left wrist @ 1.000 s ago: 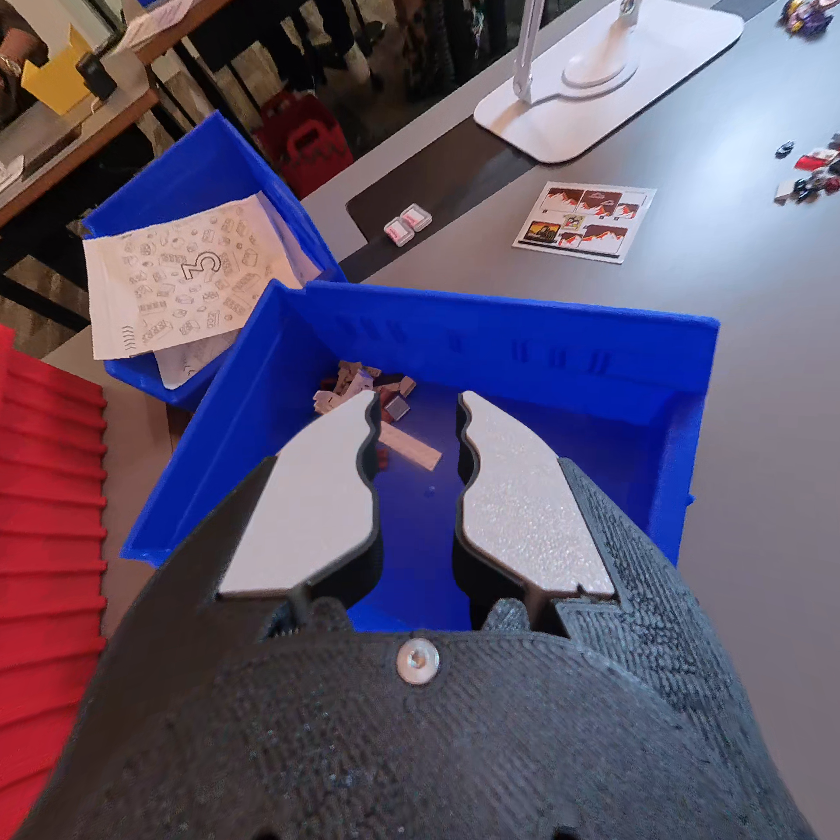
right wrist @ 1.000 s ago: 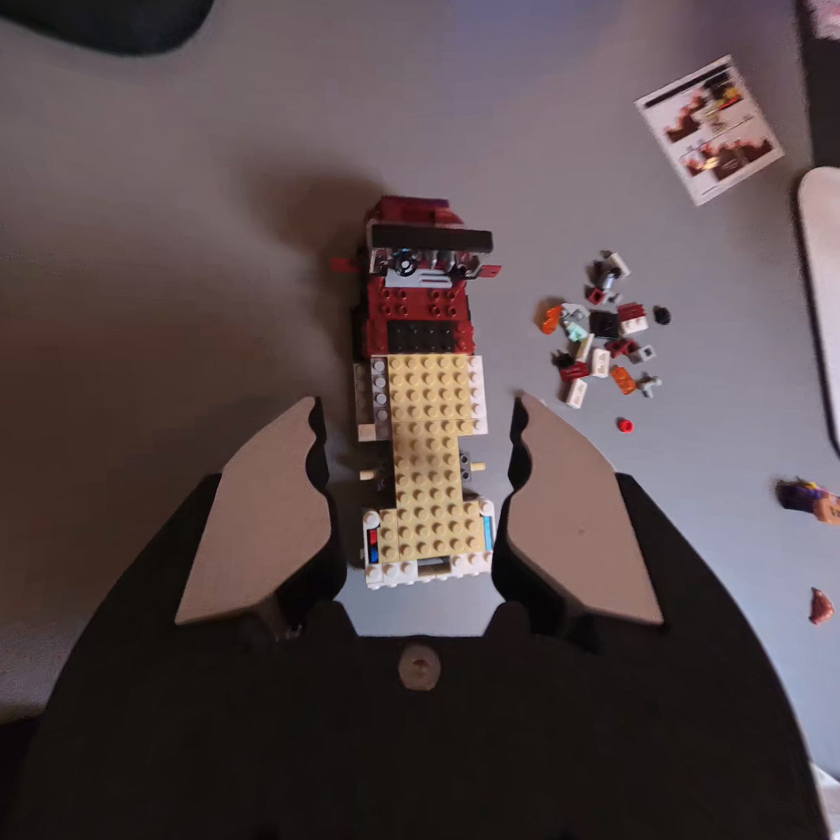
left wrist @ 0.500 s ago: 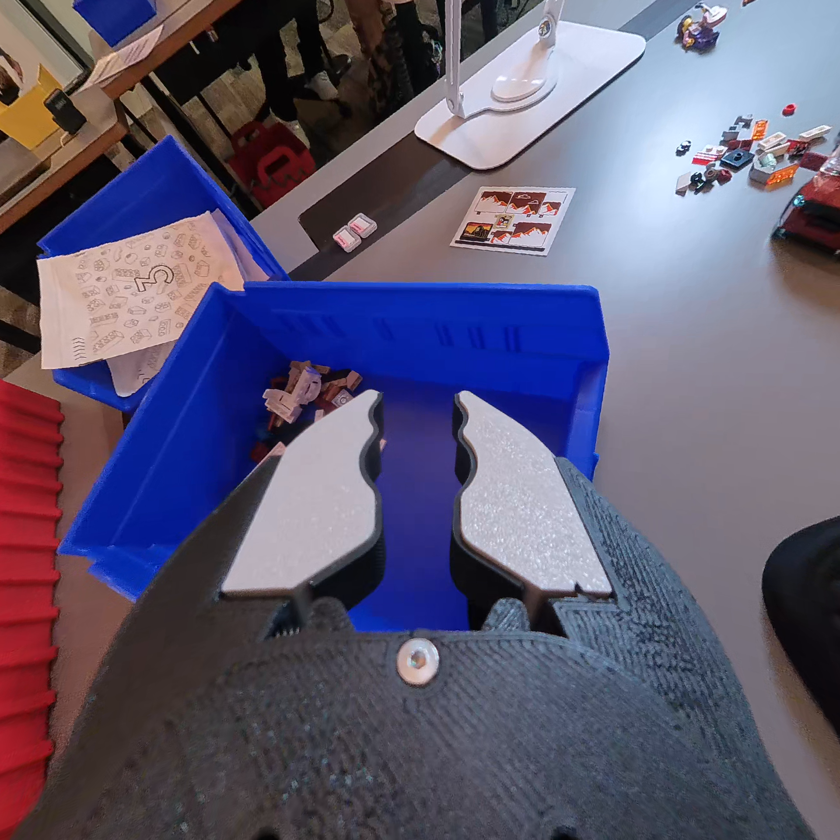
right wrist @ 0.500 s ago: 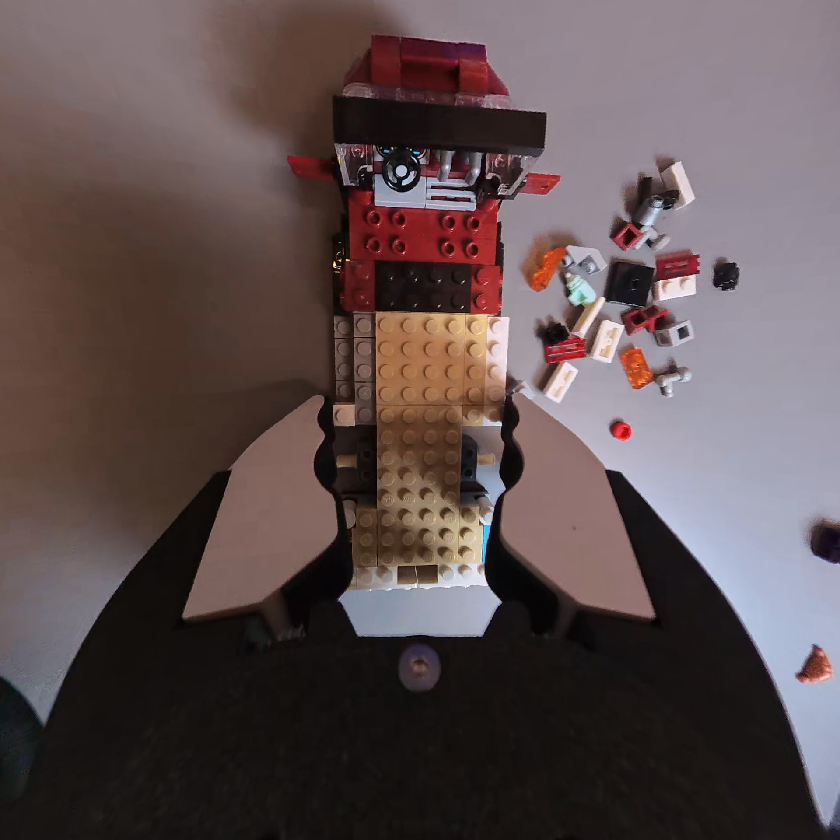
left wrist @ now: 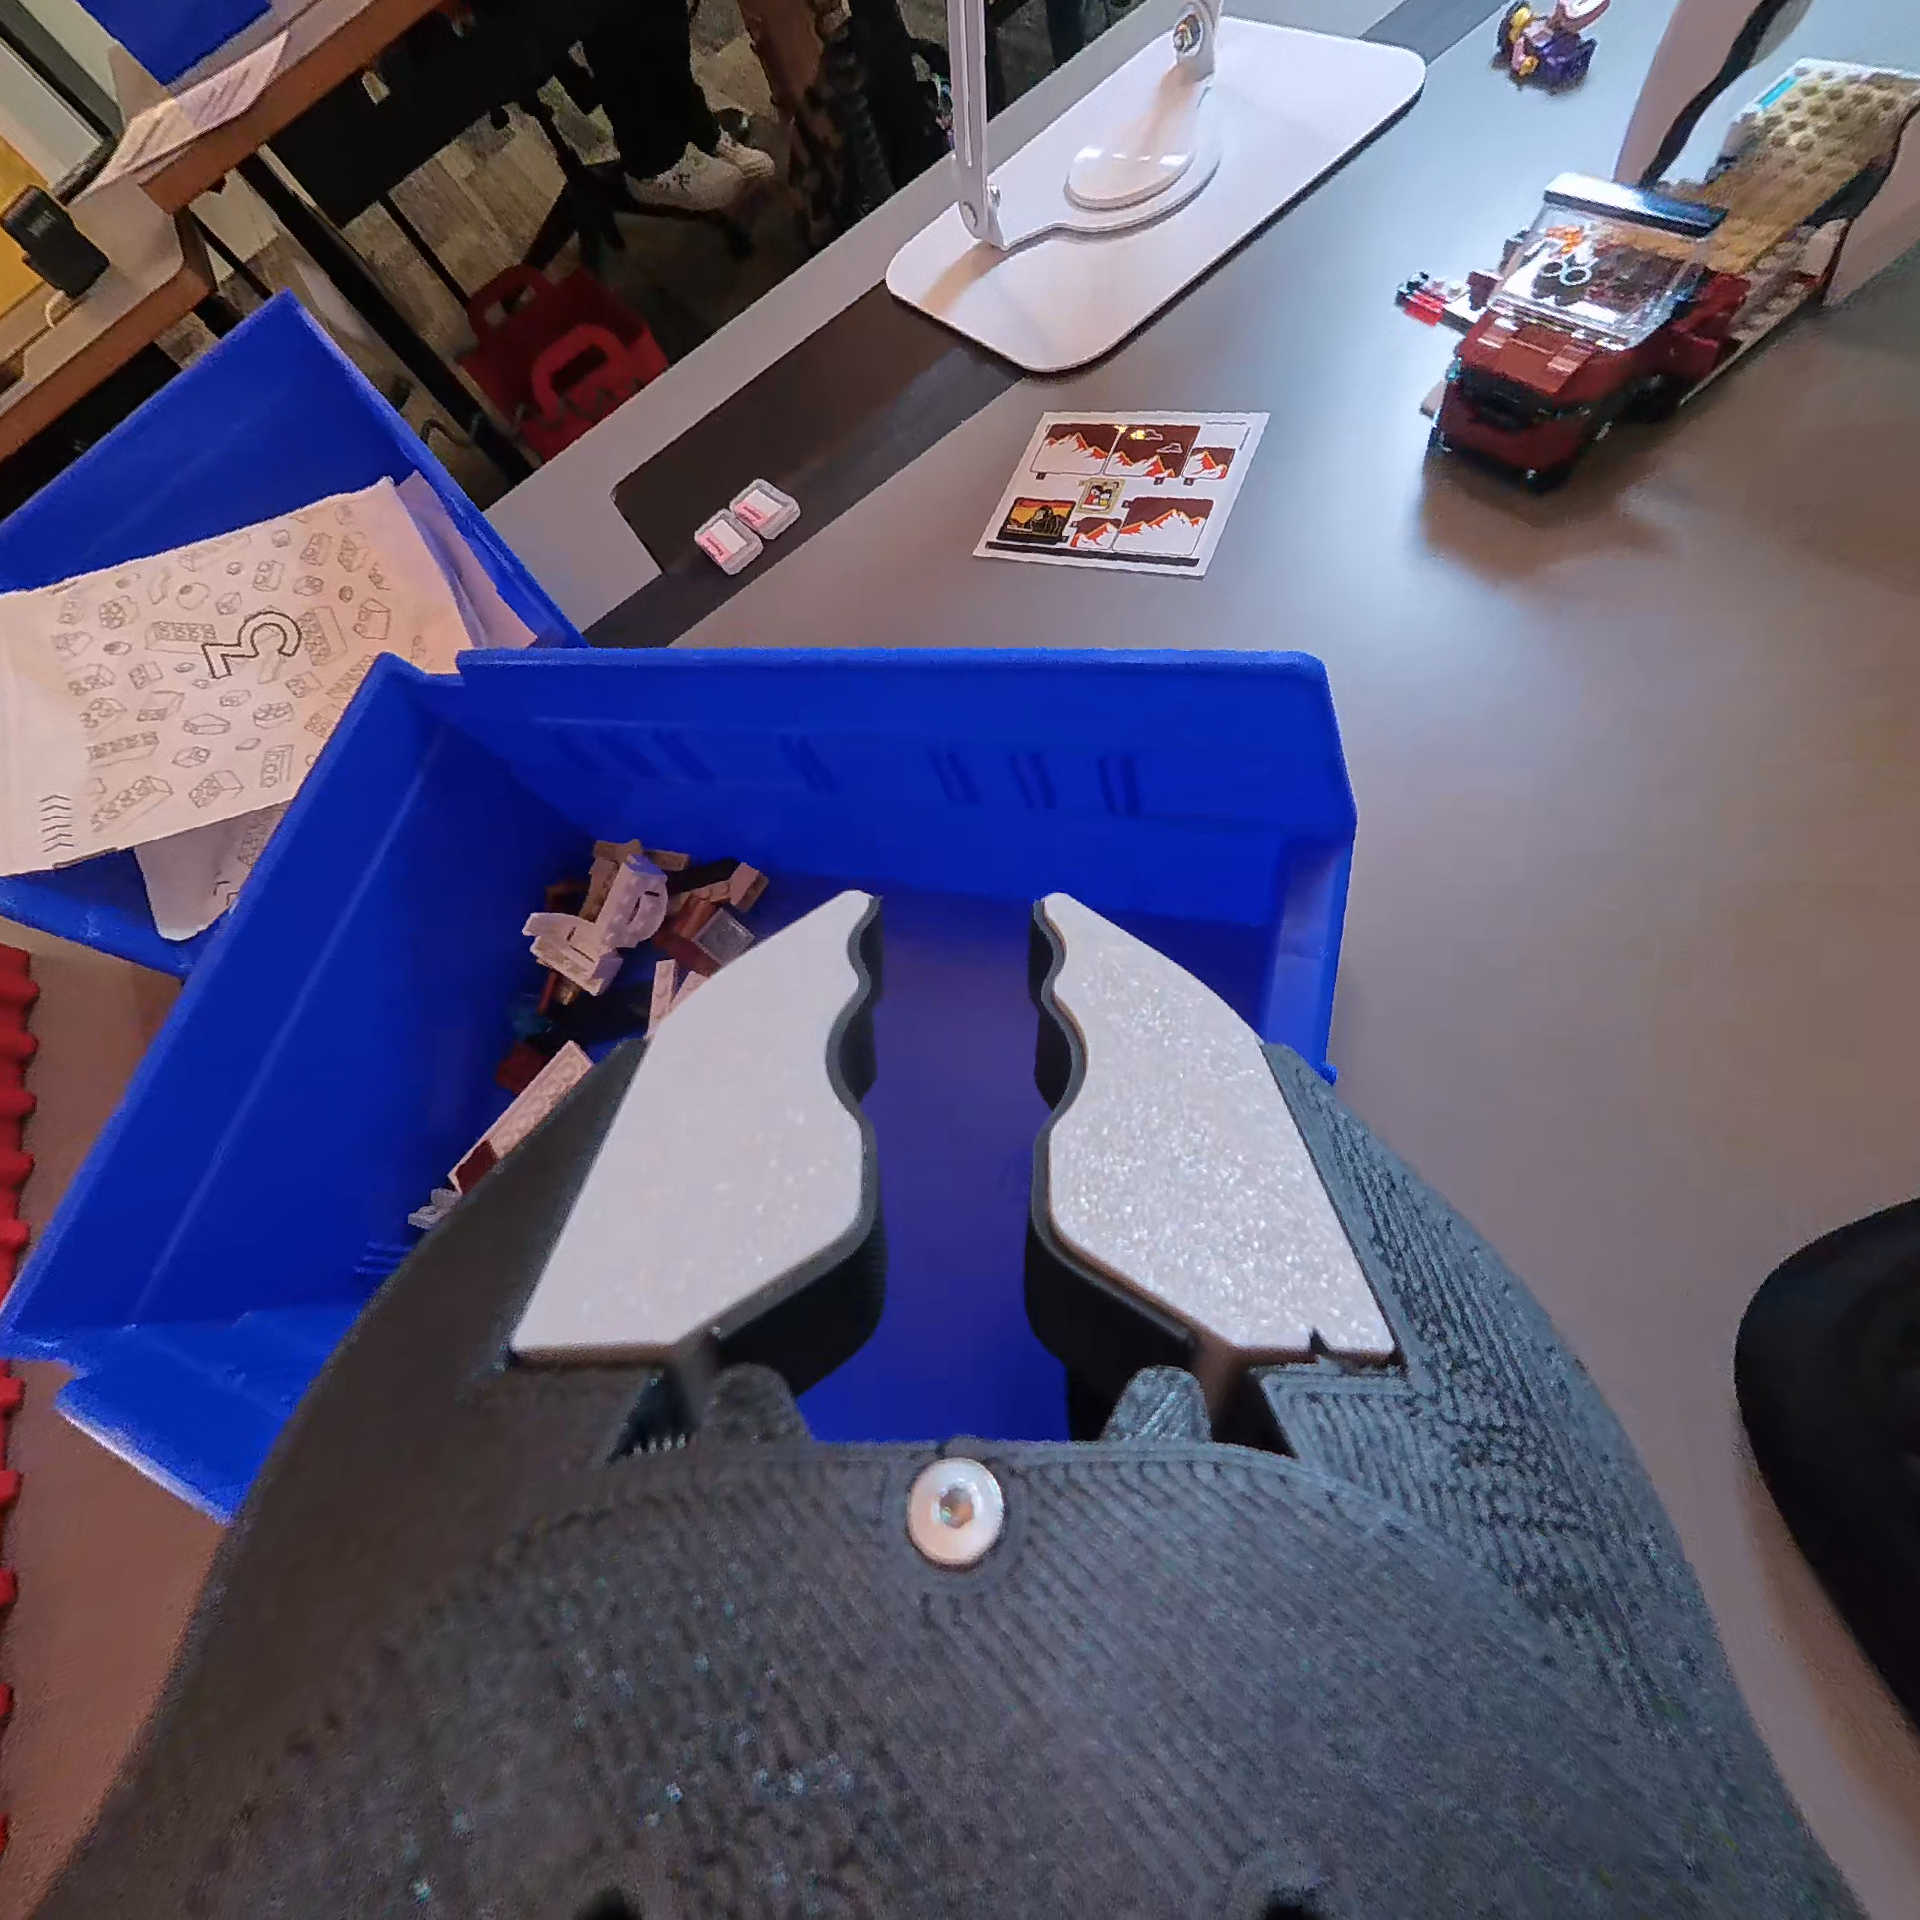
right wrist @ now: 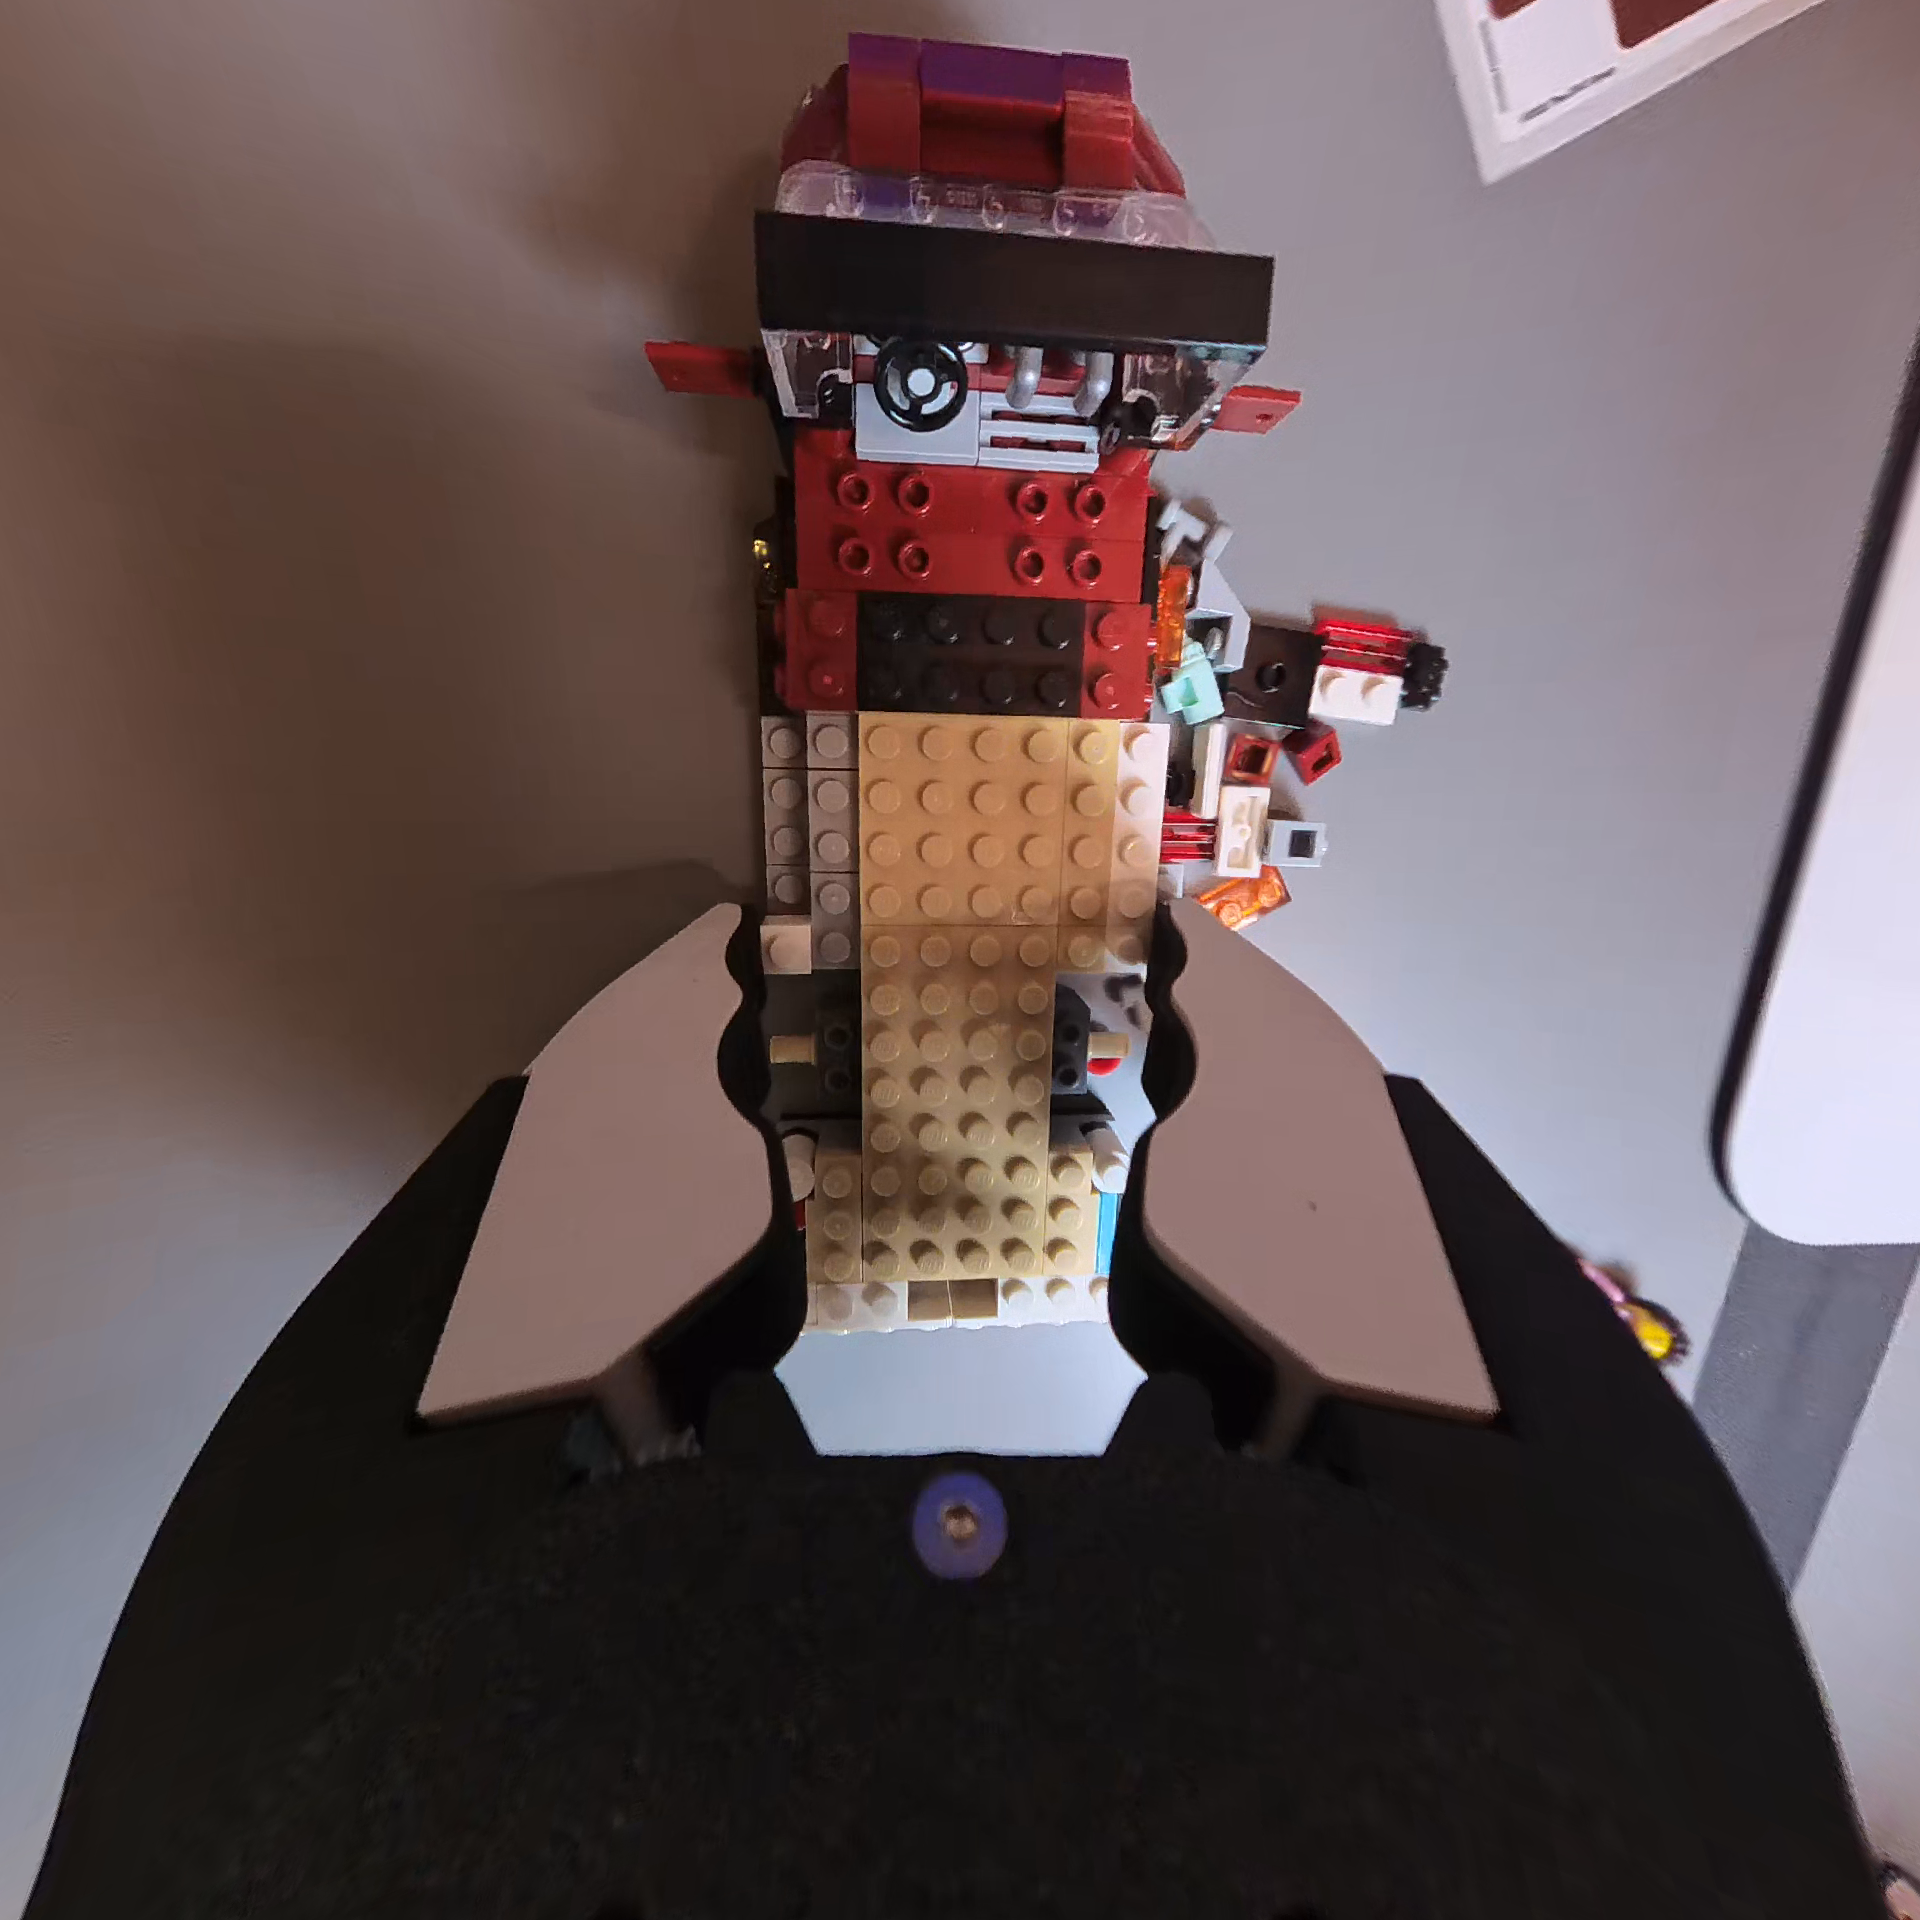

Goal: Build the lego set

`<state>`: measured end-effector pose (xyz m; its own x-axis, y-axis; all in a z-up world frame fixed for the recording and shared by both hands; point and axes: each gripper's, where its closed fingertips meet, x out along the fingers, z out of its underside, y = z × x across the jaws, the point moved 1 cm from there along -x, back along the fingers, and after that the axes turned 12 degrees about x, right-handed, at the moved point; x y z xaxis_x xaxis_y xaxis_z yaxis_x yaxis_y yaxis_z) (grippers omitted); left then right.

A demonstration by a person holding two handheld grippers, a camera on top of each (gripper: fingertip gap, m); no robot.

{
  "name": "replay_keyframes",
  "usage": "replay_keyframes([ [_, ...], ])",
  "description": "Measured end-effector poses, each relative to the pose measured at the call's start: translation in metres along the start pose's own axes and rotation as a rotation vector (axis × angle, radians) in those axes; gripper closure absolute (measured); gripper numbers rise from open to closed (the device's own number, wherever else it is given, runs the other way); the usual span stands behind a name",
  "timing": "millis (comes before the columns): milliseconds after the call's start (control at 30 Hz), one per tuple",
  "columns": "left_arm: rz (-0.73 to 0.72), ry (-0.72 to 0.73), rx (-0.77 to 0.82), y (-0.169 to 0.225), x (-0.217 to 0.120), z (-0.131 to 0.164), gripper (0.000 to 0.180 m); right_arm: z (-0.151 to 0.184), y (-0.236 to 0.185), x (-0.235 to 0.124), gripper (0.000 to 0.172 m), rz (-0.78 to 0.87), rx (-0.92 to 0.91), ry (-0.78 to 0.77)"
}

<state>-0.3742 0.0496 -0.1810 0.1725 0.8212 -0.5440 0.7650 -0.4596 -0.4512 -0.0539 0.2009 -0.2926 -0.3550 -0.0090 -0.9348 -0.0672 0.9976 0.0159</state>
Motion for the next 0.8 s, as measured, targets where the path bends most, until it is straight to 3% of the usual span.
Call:
replay_keyframes([
  [133, -0.001, 0.007, 0.008, 0.002, -0.001, -0.003, 0.154, -0.003, -0.001, 0.001, 0.101, -0.001, -0.004, 0.005],
  [633, 0.026, 0.044, 0.039, 0.016, 0.007, -0.017, 0.154, 0.015, -0.074, -0.008, 0.101, -0.045, -0.054, 0.046],
  [800, 0.038, 0.063, 0.029, 0.021, 0.009, -0.020, 0.154, 0.011, -0.074, -0.028, 0.097, 0.004, 0.034, 0.157],
])
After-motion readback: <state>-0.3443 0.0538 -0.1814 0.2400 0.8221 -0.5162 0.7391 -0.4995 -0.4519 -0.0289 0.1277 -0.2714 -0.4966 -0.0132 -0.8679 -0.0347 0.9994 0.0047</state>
